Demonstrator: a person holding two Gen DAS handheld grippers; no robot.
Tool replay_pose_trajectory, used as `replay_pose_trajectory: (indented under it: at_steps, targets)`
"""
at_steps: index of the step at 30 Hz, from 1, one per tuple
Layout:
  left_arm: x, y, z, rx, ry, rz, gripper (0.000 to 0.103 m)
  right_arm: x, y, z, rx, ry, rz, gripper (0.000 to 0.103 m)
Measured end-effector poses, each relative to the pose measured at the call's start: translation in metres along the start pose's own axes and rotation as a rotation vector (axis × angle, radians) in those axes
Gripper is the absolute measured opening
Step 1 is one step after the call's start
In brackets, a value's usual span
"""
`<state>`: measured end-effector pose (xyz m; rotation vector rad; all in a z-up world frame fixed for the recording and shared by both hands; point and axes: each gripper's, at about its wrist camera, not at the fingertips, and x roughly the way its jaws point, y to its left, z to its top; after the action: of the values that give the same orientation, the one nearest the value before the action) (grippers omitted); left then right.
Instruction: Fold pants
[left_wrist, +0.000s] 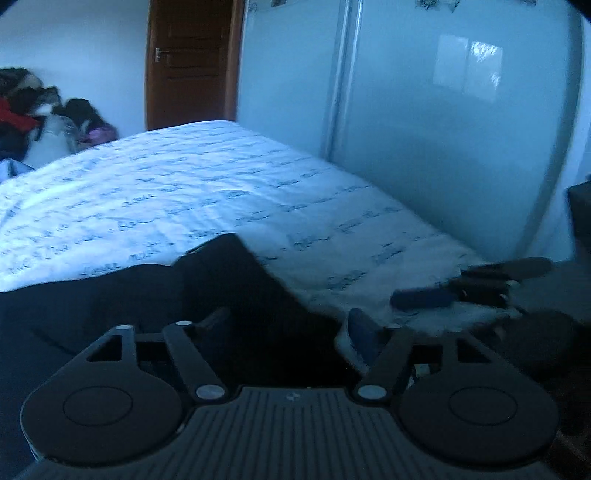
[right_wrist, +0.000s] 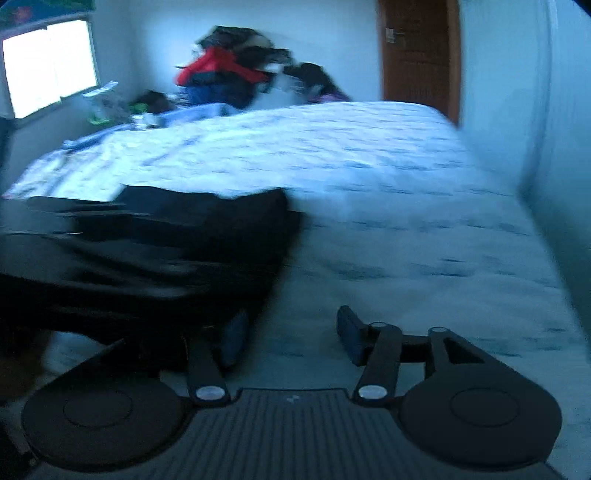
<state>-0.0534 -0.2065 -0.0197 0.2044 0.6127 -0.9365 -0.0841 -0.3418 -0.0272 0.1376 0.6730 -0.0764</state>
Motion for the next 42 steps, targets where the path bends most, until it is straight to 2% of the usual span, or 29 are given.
replay_pose_trajectory:
  at_steps: [1, 3, 5, 8, 10, 12, 14, 16, 17, 18, 19, 22, 24, 25, 28, 31, 32, 33, 34, 35, 36, 37, 38, 40, 41, 42]
  targets:
    - [-0.004, 0.002, 0.001, -0.004, 0.004, -0.022, 0.08, -0.001, -0.007, 0.0, 0.02, -0.002, -0.046, 0.057]
    - [-0.014, 0.007, 0.001, -0.015, 0.002, -0.02, 0.08, -0.003, -0.02, 0.007, 0.07, -0.026, -0.115, 0.057]
    - [-0.026, 0.016, 0.001, -0.029, -0.013, 0.016, 0.081, -0.003, -0.023, 0.019, 0.102, -0.072, -0.12, 0.058]
    - [-0.042, 0.042, 0.003, -0.069, -0.029, 0.111, 0.082, 0.011, -0.009, 0.043, 0.1, -0.12, 0.008, 0.058]
    - [-0.049, 0.059, 0.002, -0.078, -0.032, 0.206, 0.082, 0.035, 0.0, 0.057, 0.116, -0.102, 0.108, 0.058]
    - [-0.053, 0.076, -0.001, -0.082, -0.026, 0.308, 0.082, 0.062, 0.006, 0.069, 0.132, -0.058, 0.153, 0.058]
    - [-0.055, 0.092, -0.006, -0.091, -0.003, 0.392, 0.081, 0.086, 0.014, 0.077, 0.137, -0.014, 0.163, 0.058]
    - [-0.057, 0.105, -0.01, -0.112, 0.014, 0.424, 0.081, 0.099, 0.021, 0.08, 0.13, 0.002, 0.176, 0.05]
    - [-0.057, 0.11, -0.011, -0.128, 0.022, 0.427, 0.081, 0.099, 0.023, 0.08, 0.12, 0.001, 0.166, 0.039]
    - [-0.057, 0.114, -0.012, -0.143, 0.027, 0.426, 0.081, 0.098, 0.026, 0.079, 0.103, -0.009, 0.148, 0.018]
    - [-0.057, 0.117, -0.013, -0.154, 0.03, 0.424, 0.081, 0.094, 0.026, 0.078, 0.098, -0.024, 0.105, 0.007]
    - [-0.05, 0.119, -0.015, -0.161, 0.052, 0.408, 0.081, 0.085, 0.012, 0.071, 0.103, -0.037, -0.01, 0.001]
    - [-0.044, 0.117, -0.019, -0.147, 0.075, 0.408, 0.081, 0.087, 0.008, 0.066, 0.099, 0.0, -0.026, 0.002]
    - [-0.043, 0.115, -0.02, -0.137, 0.072, 0.41, 0.081, 0.08, 0.007, 0.063, 0.124, -0.017, -0.019, 0.002]
    - [-0.047, 0.112, -0.028, -0.108, 0.063, 0.422, 0.082, 0.048, 0.007, 0.055, 0.164, -0.092, 0.032, 0.006]
    - [-0.042, 0.115, -0.036, -0.102, 0.105, 0.407, 0.082, 0.027, 0.003, 0.045, 0.212, -0.077, 0.152, 0.014]
    - [-0.045, 0.115, -0.038, -0.106, 0.096, 0.41, 0.082, 0.023, 0.004, 0.04, 0.221, -0.061, 0.182, 0.024]
    - [-0.048, 0.114, -0.039, -0.111, 0.083, 0.411, 0.082, 0.019, 0.005, 0.035, 0.225, -0.039, 0.203, 0.04]
    - [-0.052, 0.114, -0.039, -0.118, 0.072, 0.408, 0.082, 0.015, 0.007, 0.031, 0.22, -0.028, 0.207, 0.05]
    - [-0.053, 0.114, -0.039, -0.127, 0.065, 0.398, 0.083, 0.011, 0.01, 0.027, 0.206, -0.031, 0.196, 0.068]
    - [-0.053, 0.114, -0.039, -0.132, 0.068, 0.388, 0.083, 0.01, 0.014, 0.025, 0.188, -0.04, 0.183, 0.076]
    - [-0.051, 0.113, -0.04, -0.131, 0.079, 0.383, 0.083, 0.011, 0.018, 0.023, 0.16, -0.046, 0.173, 0.076]
    - [-0.048, 0.112, -0.041, -0.122, 0.085, 0.387, 0.083, 0.015, 0.02, 0.021, 0.148, -0.032, 0.166, 0.075]
    - [-0.048, 0.106, -0.043, -0.094, 0.086, 0.404, 0.083, 0.023, 0.022, 0.017, 0.146, 0.02, 0.174, 0.045]
    - [-0.05, 0.105, -0.045, -0.086, 0.08, 0.405, 0.083, 0.026, 0.023, 0.015, 0.144, 0.032, 0.187, 0.039]
    - [-0.051, 0.104, -0.045, -0.088, 0.078, 0.401, 0.083, 0.024, 0.024, 0.013, 0.136, 0.024, 0.176, 0.029]
